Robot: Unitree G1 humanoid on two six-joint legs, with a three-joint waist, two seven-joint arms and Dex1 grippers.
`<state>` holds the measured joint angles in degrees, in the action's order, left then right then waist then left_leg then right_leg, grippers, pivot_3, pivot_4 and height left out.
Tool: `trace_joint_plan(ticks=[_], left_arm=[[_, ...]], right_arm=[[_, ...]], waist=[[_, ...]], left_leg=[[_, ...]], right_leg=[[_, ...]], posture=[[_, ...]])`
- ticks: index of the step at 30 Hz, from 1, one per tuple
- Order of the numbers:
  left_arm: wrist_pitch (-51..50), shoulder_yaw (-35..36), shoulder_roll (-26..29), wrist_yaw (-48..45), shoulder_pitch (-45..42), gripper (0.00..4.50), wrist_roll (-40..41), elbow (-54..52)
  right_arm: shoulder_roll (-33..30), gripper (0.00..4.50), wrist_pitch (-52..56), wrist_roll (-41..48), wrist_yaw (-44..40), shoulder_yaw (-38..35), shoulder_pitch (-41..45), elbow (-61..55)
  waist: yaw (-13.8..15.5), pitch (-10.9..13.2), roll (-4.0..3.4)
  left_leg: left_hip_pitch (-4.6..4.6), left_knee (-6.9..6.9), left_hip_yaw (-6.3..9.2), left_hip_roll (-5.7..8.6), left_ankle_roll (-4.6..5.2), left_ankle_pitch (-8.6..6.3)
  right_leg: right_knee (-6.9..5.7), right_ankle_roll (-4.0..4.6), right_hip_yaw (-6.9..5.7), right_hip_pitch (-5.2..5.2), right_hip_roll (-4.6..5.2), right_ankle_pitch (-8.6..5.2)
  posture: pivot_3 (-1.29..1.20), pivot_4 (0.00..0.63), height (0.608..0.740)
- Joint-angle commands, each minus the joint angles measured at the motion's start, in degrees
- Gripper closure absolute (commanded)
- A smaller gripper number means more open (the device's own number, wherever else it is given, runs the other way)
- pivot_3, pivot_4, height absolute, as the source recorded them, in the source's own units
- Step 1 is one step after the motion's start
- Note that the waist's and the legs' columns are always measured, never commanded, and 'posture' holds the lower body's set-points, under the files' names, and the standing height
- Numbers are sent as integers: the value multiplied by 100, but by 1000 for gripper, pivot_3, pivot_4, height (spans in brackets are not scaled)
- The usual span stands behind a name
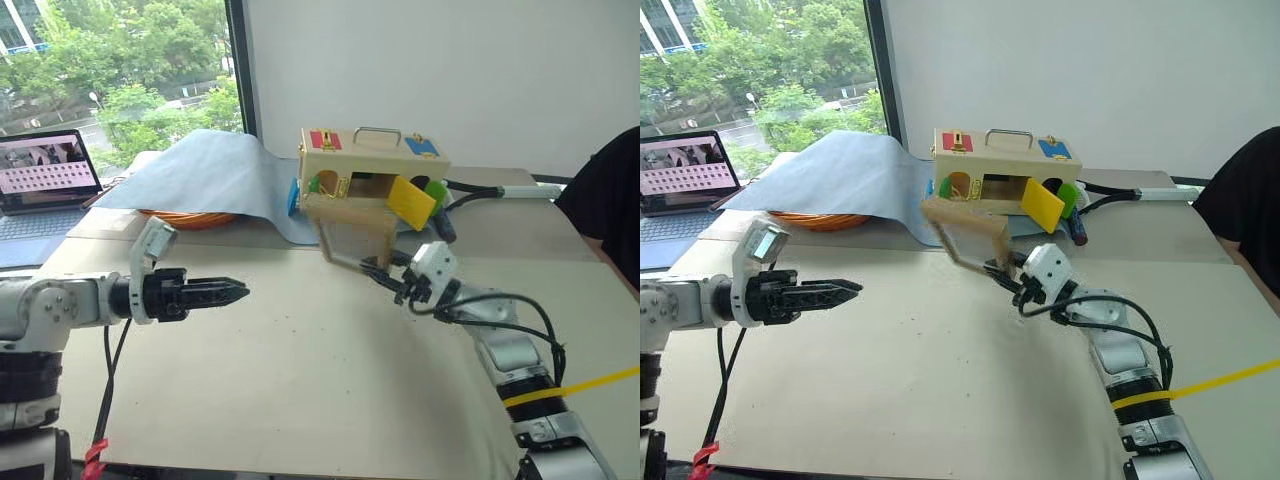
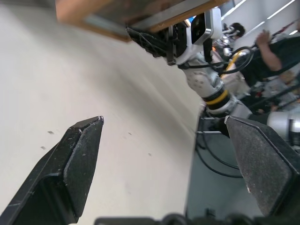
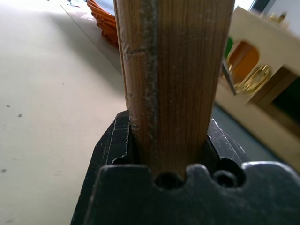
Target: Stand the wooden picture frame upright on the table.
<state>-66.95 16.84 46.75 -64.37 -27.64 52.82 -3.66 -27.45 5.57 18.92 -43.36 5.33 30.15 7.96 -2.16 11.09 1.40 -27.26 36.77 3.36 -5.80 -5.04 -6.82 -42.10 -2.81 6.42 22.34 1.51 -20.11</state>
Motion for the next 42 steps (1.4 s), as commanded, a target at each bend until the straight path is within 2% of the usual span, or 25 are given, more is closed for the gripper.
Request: trace_joint_plan(ticks=[1, 4, 9, 15, 29, 31, 32, 34, 38, 42], left_arm=[[708, 294, -320, 503, 378, 0, -99, -726], [1121, 161, -552, 843, 582, 0, -334, -986], [2021, -238, -540, 903, 906, 0, -1021, -1128], [2607, -242, -570, 937, 895, 0, -1285, -858], [2910, -525, -486, 672, 797, 0, -1479, -612], [2916, -551, -486, 642, 742, 0, -1470, -556], [2916, -568, -475, 607, 724, 0, -1464, -529], [2913, -583, -457, 546, 703, 0, -1454, -485], [2927, -526, -432, 469, 728, 0, -1419, -442], [2940, -472, -440, 489, 852, 0, -1424, -501]], right_arm=[[-7, 3209, 1581, 824, -69, -265, 120, -547], [191, 3210, 2368, 1147, 148, -400, 221, -492], [499, 3211, 3261, 1538, 321, -666, 320, -258], [568, 3212, 4166, 1844, 254, -642, 43, -438], [620, 3227, 3613, 976, 585, -45, -623, -1303], [679, 2216, 3598, 999, 668, -149, -644, -1337], [664, 2115, 3642, 1047, 669, -214, -664, -1409], [601, 1310, 3737, 1158, 668, -365, -729, -1570], [397, 30, 4134, 1563, 853, -954, -974, -2165], [70, 30, 4454, 1930, 911, -1507, -1510, -2779]], waist=[[12, 0, 0], [27, 0, 1], [17, 0, 1], [11, 0, 1], [-34, 0, 1], [-33, 0, 1], [-29, 0, 2], [-28, 0, 1], [9, 0, 1], [12, 0, 1]], left_leg=[[-2, 0, 1, 0, 0, 0], [-2, 0, 1, 0, 0, 0], [0, -1, -2, 0, 0, 0], [-1, -4, -4, 1, 1, -1], [2, -6, -3, 0, 1, -1], [3, -6, -3, 0, 1, -1], [3, -6, -3, 0, 1, -1], [1, -6, -4, 0, 1, -1], [-2, -6, -5, 0, 1, -1], [-2, -6, -5, 0, 1, -1]], right_leg=[[0, 0, -1, 2, -1, 0], [2, 0, 0, 3, -2, 0], [4, -1, 5, 3, -2, 0], [6, -2, 6, 5, -2, 0], [7, -22, 6, 6, -4, -12], [7, -24, 6, 5, -5, -13], [7, -24, 6, 5, -5, -13], [7, -23, 8, 7, -4, -12], [9, -23, 8, 7, -4, -12], [11, -24, 8, 6, -4, -13]], posture=[[0, 150, 670], [0, 150, 670], [0, 150, 670], [0, 150, 670], [0, 150, 670], [0, 150, 670], [0, 150, 670], [0, 150, 670], [0, 150, 670], [0, 150, 670]])
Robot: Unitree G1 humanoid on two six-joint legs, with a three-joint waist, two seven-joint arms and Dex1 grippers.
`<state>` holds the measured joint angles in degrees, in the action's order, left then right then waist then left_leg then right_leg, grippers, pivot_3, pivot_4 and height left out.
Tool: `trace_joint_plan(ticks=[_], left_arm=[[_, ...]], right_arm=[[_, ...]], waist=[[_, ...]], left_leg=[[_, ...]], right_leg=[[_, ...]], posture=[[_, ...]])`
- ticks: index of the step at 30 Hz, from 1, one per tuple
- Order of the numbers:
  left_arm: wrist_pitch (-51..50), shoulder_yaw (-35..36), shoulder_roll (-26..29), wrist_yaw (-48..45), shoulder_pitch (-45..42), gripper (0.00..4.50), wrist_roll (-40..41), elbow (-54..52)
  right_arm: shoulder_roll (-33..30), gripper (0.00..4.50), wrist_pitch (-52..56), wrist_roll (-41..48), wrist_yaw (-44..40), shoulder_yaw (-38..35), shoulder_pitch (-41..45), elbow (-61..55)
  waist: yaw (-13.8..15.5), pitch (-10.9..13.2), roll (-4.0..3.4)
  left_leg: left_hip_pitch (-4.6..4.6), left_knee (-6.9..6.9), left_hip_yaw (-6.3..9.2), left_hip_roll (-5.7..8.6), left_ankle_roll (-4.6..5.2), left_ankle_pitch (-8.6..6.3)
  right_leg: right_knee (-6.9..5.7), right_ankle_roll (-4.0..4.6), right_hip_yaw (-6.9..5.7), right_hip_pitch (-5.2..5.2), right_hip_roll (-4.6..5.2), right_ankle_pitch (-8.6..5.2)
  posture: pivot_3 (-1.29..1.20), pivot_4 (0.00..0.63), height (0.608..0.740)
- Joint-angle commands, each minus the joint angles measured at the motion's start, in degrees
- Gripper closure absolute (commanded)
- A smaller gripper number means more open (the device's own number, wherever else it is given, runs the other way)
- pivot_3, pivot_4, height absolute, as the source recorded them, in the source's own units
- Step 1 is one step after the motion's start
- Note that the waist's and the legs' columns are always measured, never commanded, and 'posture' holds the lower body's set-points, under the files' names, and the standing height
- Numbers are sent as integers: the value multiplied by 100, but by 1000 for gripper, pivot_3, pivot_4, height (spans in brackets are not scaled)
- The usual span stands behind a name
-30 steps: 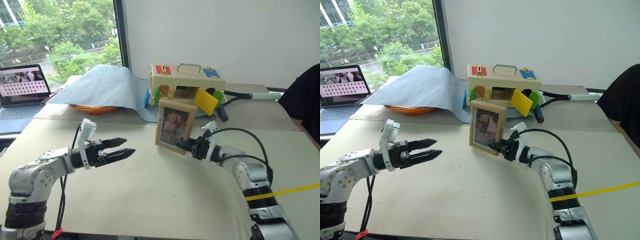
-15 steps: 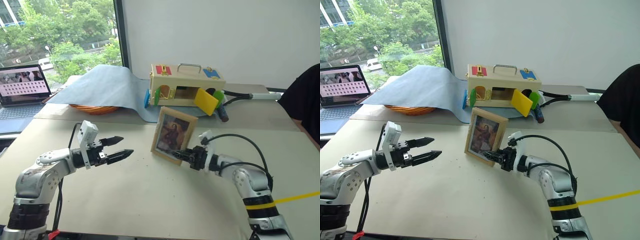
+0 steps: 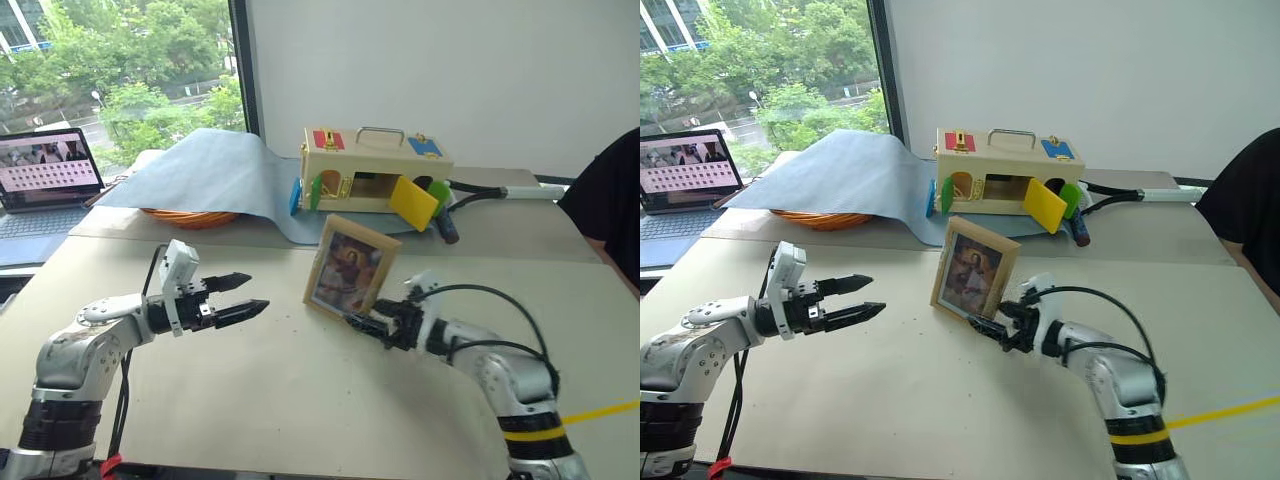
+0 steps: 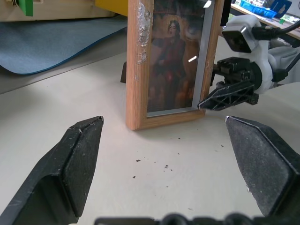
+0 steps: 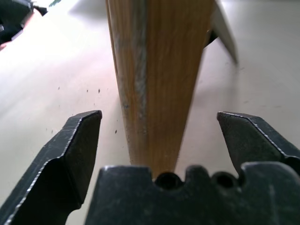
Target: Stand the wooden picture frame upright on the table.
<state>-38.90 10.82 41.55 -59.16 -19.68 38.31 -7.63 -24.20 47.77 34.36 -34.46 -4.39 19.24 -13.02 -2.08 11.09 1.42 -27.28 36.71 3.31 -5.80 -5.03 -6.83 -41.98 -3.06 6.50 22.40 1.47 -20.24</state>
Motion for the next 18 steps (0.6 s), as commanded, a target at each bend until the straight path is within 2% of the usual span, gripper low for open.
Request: trace_joint_plan(ticks=[1, 3, 5, 7, 9, 11, 18], left_arm=[[148, 132, 81, -32, 88, 0, 18, -119], [401, 82, 20, 240, 360, 0, -321, -196], [842, 15, -109, 599, 624, 0, -757, -265], [1168, -48, -316, 945, 790, 0, -1047, -301], [1441, -105, -525, 1125, 945, 0, -1242, -267], [1703, -229, -689, 1247, 1107, 0, -1461, -216], [1981, -432, -1180, 1725, 1234, 0, -1766, -103]], right_arm=[[-320, 30, 277, 448, 29, -630, -530, -782], [-590, 30, 11, 624, -331, -1135, -1366, -1288], [-708, 30, -590, 379, -508, -1454, -2044, -1606], [-752, 30, -1670, -503, -376, -1307, -2473, -1690], [-622, 30, -2348, -1119, -24, -1210, -2687, -1684], [-485, 30, -2511, -1416, 295, -1135, -2788, -1665], [-83, 30, -2660, -1751, 820, -888, -2781, -1591]], waist=[[14, 0, 0], [23, 0, 0], [70, -2, -3], [77, -2, -2], [47, -3, -2], [21, -4, 0], [18, -4, 1]], left_leg=[[0, -3, 0, 0, 0, 0], [1, -9, 0, 0, 1, -1], [1, -21, -3, 2, 4, -3], [5, -38, -5, 1, 5, -3], [12, -35, -9, 0, 5, -3], [16, -35, -12, -1, 11, 6], [23, -32, -17, 0, 12, 9]], right_leg=[[0, -1, 0, 0, 0, -1], [7, 0, 0, -1, 0, -2], [20, 1, 1, -3, 4, -2], [39, 2, 2, -3, 4, -2], [38, -4, 8, -4, 3, -3], [38, -16, 13, -5, 2, -3], [37, -19, 19, -11, 3, 0]], posture=[[0, 150, 670], [0, 150, 670], [0, 150, 670], [0, 150, 670], [0, 150, 670], [0, 150, 670], [0, 150, 670]])
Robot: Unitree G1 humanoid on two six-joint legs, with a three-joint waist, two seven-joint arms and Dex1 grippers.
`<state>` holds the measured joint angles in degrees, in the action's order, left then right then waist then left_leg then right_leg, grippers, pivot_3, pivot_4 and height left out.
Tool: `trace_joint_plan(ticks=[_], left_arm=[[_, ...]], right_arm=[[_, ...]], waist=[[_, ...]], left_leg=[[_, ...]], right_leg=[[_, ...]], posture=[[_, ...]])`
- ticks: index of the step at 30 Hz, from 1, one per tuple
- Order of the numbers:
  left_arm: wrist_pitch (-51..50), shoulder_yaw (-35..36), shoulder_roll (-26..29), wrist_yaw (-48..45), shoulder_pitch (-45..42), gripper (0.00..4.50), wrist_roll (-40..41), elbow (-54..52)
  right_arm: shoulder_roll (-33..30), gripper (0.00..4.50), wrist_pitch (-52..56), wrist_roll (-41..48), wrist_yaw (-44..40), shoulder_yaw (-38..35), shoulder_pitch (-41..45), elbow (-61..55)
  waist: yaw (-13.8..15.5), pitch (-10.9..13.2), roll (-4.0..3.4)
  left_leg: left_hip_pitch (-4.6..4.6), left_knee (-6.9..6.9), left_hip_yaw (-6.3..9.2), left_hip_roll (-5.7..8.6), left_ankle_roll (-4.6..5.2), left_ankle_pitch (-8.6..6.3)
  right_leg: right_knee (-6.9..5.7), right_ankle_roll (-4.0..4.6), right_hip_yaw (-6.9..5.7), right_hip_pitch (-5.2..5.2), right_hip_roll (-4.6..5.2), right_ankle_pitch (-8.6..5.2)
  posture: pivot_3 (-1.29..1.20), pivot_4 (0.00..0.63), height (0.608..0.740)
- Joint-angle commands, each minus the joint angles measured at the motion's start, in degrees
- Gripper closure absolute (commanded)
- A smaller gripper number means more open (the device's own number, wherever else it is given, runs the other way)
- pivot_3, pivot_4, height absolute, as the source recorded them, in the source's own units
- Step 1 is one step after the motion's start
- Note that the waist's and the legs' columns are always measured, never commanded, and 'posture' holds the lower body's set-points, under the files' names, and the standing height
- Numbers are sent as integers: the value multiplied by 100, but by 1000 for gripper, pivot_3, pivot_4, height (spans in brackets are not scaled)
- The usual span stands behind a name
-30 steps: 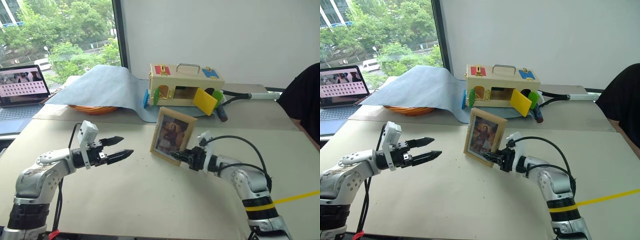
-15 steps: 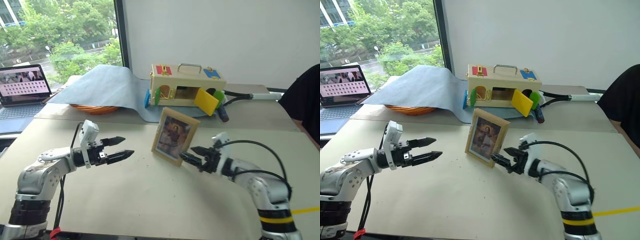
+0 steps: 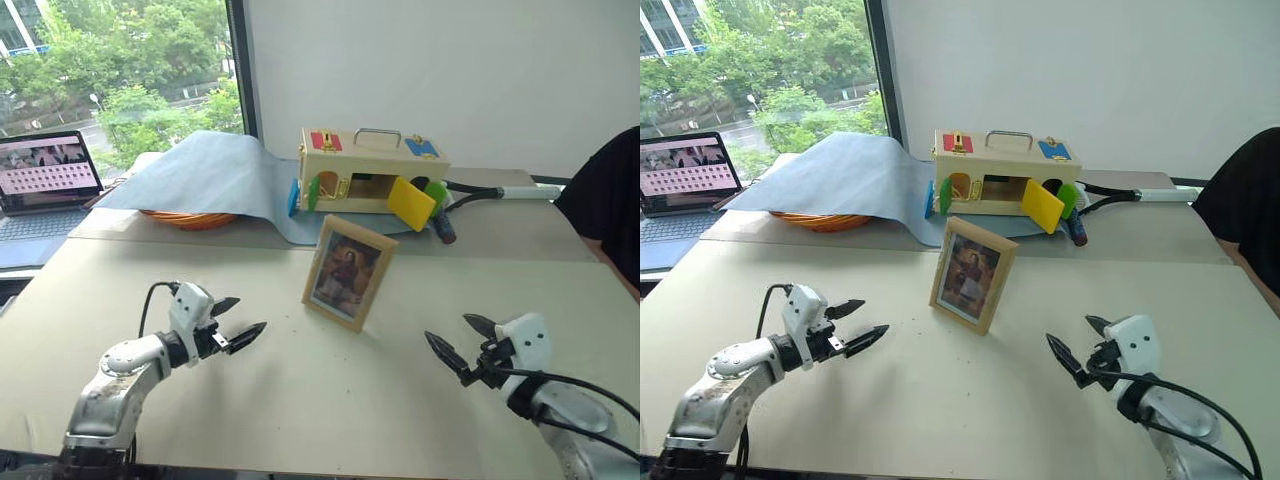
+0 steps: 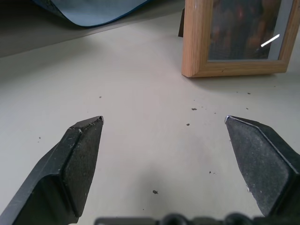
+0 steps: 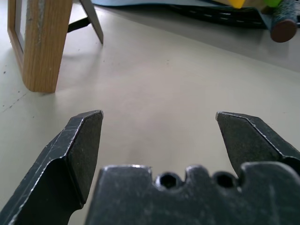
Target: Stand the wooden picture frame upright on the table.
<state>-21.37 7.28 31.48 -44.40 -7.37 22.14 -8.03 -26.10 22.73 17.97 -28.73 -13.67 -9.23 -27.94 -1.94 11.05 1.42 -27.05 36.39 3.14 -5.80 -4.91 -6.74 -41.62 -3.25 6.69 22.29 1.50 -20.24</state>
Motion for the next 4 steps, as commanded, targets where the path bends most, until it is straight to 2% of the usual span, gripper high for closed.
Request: trace_joint_plan(ticks=[1, 4], left_arm=[[252, -102, -228, 305, 3, 0, -186, -65], [178, -95, -261, 249, -15, 0, -107, -62]], right_arm=[[160, 30, -156, -119, 294, 63, 79, -66], [260, 30, -217, -134, 351, 83, 105, 58]], waist=[[10, 0, 0], [20, 0, 1]], left_leg=[[0, 0, -1, 1, 0, 0], [-1, 0, 0, 0, 0, 0]], right_leg=[[0, 1, 0, 0, 0, 1], [0, 5, 0, 0, -1, 3]], posture=[[0, 150, 670], [0, 150, 670]])
